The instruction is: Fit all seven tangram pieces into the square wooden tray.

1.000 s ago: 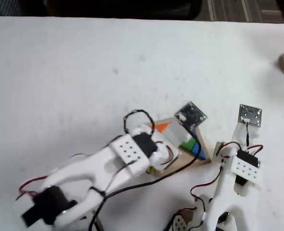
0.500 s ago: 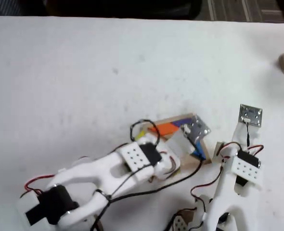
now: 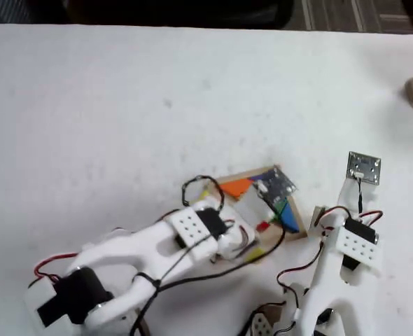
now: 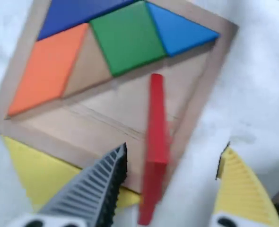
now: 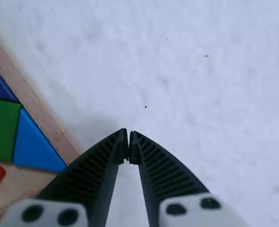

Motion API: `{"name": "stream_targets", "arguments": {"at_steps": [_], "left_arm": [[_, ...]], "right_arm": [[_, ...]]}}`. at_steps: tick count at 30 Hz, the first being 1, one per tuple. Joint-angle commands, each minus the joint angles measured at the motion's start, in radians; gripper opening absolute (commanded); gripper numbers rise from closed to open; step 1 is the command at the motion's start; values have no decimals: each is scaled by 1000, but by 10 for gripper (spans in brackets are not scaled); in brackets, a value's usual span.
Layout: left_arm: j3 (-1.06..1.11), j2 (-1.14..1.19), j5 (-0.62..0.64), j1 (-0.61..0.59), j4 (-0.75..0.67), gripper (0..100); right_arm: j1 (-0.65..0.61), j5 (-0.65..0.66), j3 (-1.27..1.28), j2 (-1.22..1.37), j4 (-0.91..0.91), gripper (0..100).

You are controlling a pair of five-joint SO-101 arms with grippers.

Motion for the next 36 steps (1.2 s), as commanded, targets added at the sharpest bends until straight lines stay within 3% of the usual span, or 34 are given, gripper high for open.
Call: {"name": "stream_targets", "arguments": {"at_steps": [1,6,10,15,21,25,30,33,36], "left_arm": [[-58,-10,5,-114,-14,323],[-78,-10,5,-209,-14,324],[-68,-61,5,-231,-8,324],[-64,-199,5,-239,109,324],[58,-323,5,-295,126,321],[101,-364,11,-446,133,288],[114,-372,3,-696,123,7],[166,-371,3,-811,55,65],[235,-371,3,-894,-104,33]], "right_arm": [[4,-5,-37,-24,16,17],[-24,-2,-26,-24,13,17],[-27,-2,-26,-24,13,17],[-27,-2,-26,-24,13,17],[-28,-2,-26,-24,19,17],[-31,0,-26,-33,39,17],[-124,-2,-32,-33,70,17],[-188,-8,-51,-33,73,17],[-297,-9,-97,-33,130,17]]}}
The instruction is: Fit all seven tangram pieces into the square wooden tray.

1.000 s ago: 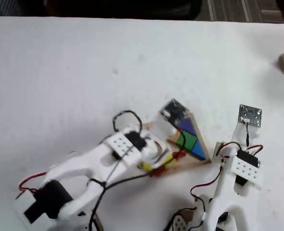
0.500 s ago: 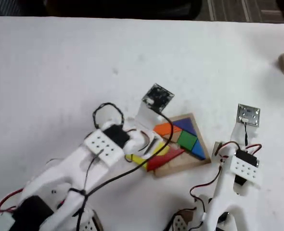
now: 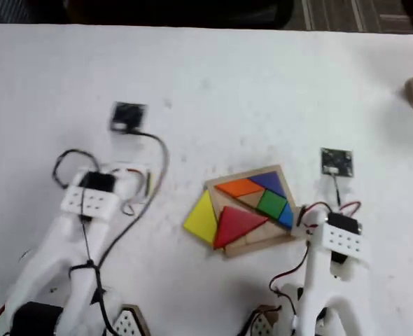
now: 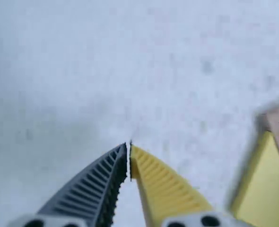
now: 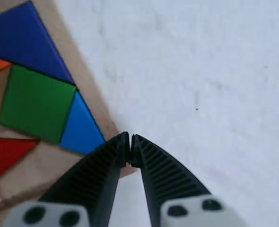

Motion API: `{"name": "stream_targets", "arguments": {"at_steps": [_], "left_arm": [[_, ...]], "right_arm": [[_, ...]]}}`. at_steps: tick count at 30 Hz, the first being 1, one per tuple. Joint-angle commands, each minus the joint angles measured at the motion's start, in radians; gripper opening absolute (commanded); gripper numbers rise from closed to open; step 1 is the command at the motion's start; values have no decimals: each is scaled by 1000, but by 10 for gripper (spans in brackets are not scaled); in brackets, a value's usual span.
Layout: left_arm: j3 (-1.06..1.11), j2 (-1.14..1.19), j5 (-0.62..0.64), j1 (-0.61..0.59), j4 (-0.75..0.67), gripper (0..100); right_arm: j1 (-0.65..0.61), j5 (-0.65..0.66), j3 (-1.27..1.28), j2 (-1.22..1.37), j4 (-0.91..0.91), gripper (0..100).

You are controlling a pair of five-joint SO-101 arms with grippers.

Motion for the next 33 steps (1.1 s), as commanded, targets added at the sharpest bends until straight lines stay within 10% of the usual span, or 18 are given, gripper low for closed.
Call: {"name": "stream_targets", "arguments": {"at_steps": [1,20,33], "left_arm": [[69,-38,3,-128,-229,20],[109,-5,11,-183,-379,23],[-80,257,5,-191,-287,22]], "right_arm": [[-136,-8,-100,-33,74,17],[-794,-146,-60,-21,-220,18],[-753,-106,68,-21,-285,18]]}}
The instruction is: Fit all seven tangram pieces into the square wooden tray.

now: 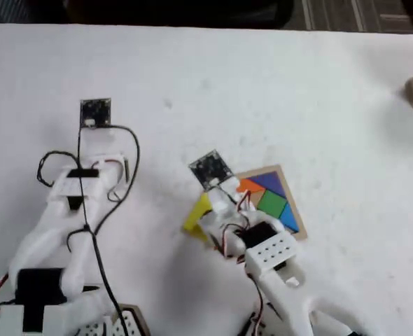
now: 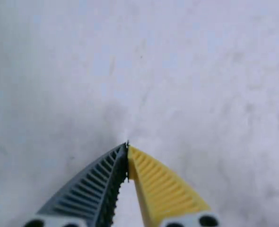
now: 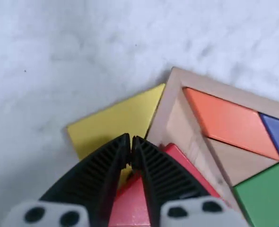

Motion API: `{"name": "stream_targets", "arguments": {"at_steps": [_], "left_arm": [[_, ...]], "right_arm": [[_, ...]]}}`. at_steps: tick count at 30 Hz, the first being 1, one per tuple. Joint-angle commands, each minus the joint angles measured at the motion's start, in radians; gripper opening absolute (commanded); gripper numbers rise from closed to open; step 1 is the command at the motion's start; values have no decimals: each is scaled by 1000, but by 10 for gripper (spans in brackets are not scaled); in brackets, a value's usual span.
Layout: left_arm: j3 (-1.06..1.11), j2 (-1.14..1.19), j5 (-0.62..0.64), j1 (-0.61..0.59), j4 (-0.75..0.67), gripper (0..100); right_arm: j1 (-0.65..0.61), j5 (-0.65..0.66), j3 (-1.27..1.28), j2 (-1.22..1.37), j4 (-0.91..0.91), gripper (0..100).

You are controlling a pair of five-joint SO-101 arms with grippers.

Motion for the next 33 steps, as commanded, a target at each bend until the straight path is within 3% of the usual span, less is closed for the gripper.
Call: {"name": "stream_targets", "arguments": {"at_steps": [1,7,24,33], "left_arm": [[-63,-7,5,-13,26,22],[-48,-21,5,-12,25,22],[-48,-18,5,-8,21,22],[-48,-16,3,-5,20,22]], "right_arm": [[41,11,-5,-15,-21,18],[45,12,-38,108,-39,18],[272,12,-81,156,5,17],[298,3,-32,-157,148,17]]}}
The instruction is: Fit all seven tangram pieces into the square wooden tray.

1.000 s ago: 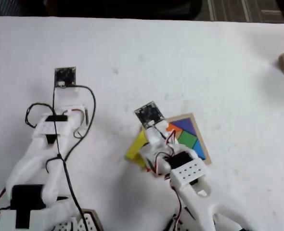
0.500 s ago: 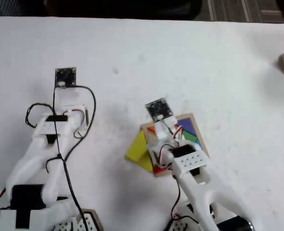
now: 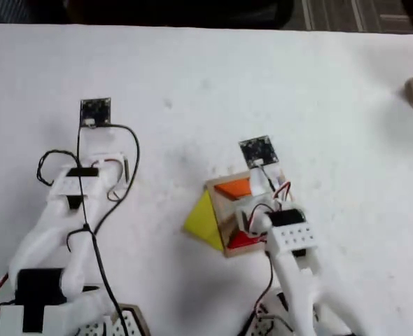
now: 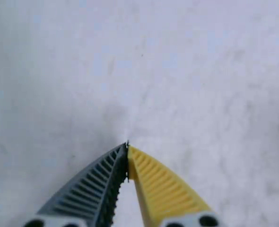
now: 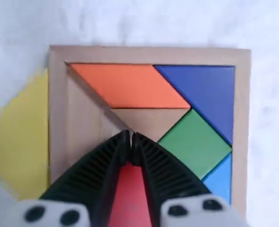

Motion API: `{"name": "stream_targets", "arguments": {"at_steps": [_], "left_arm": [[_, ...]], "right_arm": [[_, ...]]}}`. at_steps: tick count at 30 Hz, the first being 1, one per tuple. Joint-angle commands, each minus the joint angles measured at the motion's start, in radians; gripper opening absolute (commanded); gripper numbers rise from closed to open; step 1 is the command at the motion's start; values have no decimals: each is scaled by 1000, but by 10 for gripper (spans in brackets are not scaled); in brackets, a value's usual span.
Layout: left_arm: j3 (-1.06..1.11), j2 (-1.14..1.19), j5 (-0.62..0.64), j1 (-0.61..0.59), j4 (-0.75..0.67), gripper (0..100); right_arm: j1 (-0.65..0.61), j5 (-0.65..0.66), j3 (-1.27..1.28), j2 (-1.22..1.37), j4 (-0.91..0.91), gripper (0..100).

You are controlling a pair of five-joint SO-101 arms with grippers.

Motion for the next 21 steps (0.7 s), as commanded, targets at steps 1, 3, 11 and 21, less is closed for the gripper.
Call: {"name": "stream_targets", "arguments": {"at_steps": [1,3,11,21], "left_arm": [[-40,-16,3,-2,2,22],[-40,-16,3,-2,2,22],[-40,-16,3,-2,2,22],[-40,-15,3,5,2,22]], "right_arm": [[-10,0,34,-194,54,17],[-27,0,87,-289,73,17],[-257,75,210,-493,351,17],[-113,167,255,-498,358,17]]}}
